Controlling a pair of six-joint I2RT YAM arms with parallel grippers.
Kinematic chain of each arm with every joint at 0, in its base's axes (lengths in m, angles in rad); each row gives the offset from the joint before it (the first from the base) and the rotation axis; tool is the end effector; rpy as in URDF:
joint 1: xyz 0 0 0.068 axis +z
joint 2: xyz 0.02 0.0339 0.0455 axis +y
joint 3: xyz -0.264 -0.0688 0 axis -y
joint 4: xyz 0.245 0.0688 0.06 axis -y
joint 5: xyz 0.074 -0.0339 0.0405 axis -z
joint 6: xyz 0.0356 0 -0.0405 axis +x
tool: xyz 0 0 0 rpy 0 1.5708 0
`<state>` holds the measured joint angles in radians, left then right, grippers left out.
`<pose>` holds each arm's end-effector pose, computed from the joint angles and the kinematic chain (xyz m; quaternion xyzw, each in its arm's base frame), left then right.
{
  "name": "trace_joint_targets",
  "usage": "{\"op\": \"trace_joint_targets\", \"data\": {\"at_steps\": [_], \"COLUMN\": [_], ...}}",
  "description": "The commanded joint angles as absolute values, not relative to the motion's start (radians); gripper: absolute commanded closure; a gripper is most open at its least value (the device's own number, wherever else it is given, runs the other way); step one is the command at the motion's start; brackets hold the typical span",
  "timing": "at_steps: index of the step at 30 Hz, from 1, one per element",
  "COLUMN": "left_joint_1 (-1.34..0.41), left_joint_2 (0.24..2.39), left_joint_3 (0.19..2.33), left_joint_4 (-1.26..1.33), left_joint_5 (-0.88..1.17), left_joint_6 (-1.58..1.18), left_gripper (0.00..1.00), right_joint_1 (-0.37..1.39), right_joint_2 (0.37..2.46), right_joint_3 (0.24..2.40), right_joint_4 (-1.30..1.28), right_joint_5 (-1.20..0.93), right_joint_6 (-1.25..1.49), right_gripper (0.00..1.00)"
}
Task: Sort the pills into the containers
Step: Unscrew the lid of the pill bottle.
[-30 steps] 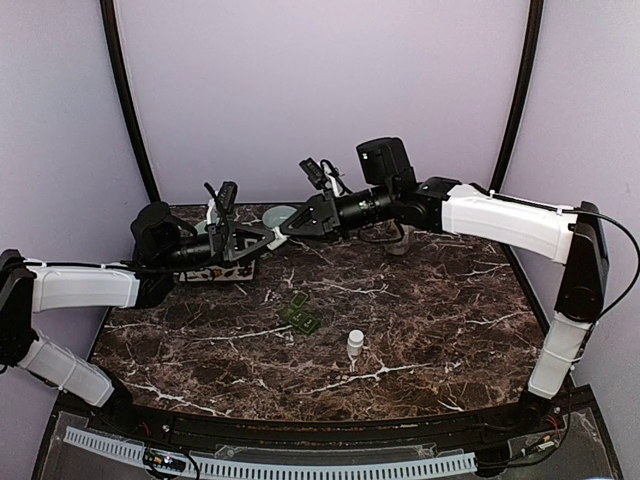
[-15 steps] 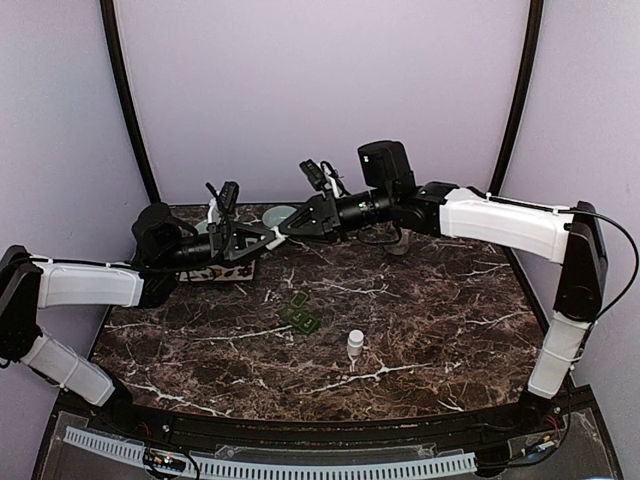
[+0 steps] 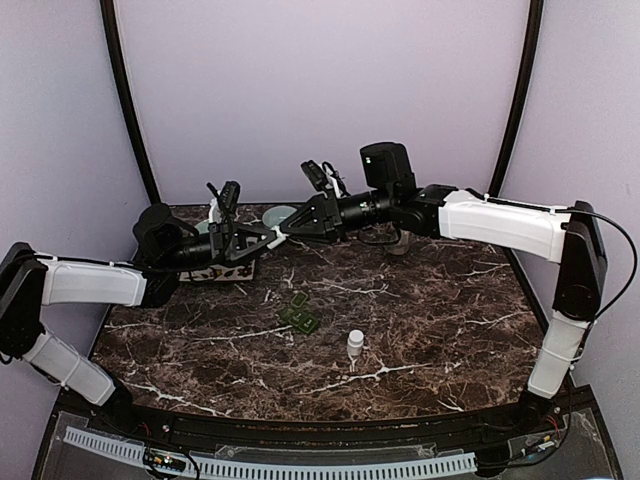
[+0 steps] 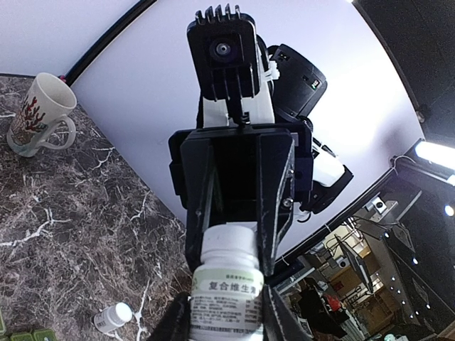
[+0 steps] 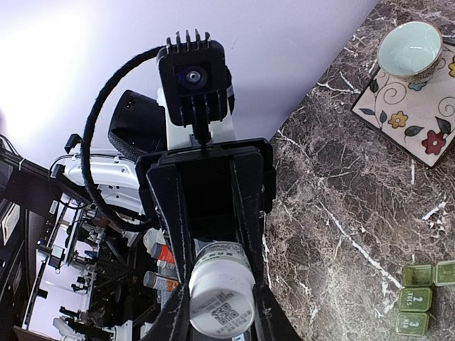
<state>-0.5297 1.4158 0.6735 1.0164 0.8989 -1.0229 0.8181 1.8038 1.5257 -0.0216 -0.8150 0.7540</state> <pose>0.2387 -0.1720 0.2790 0.2031 0.6120 -0.6902 0.3284 0.2730 0.3294 0.3317 -0.2588 0.7309 0.6110 0.1595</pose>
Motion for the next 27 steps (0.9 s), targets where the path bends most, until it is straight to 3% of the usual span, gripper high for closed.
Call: {"op": "trace_joint_targets", "data": {"at_steps": [1,8,19,27], "left_joint_1": [-0.526,-0.525,-0.526,-0.526], "left_joint_2": [1.425,1.456,1.506,1.587], "left_joint_3": [0.714,0.729,0.828,0.885], "left_joint_4": [1.096,1.184,1.303,1.543], "left_joint_5": [0.936,0.989,1.125,1.177], "left_joint_6": [-1.049,-1.134,-1.333,-1.568], "left_gripper": [0.87,0.95,0.97,1.0], "right_joint_1": [0.807,0.805,0.808,0.843], "right_joint_2": [1.821,1.798,1.692,1.639], "right_joint_3": [1.513,1.499,1.5,1.539], "right_joint_4": [0.034,0.033,-0.111,-0.258], "right_joint_5": [-0.819,-0.852,-0.846,-0.749], "right_joint_6": [0.756,0.674,0.379,0.152], "right_gripper": [0.92,0.96,0.98,0.98]}}
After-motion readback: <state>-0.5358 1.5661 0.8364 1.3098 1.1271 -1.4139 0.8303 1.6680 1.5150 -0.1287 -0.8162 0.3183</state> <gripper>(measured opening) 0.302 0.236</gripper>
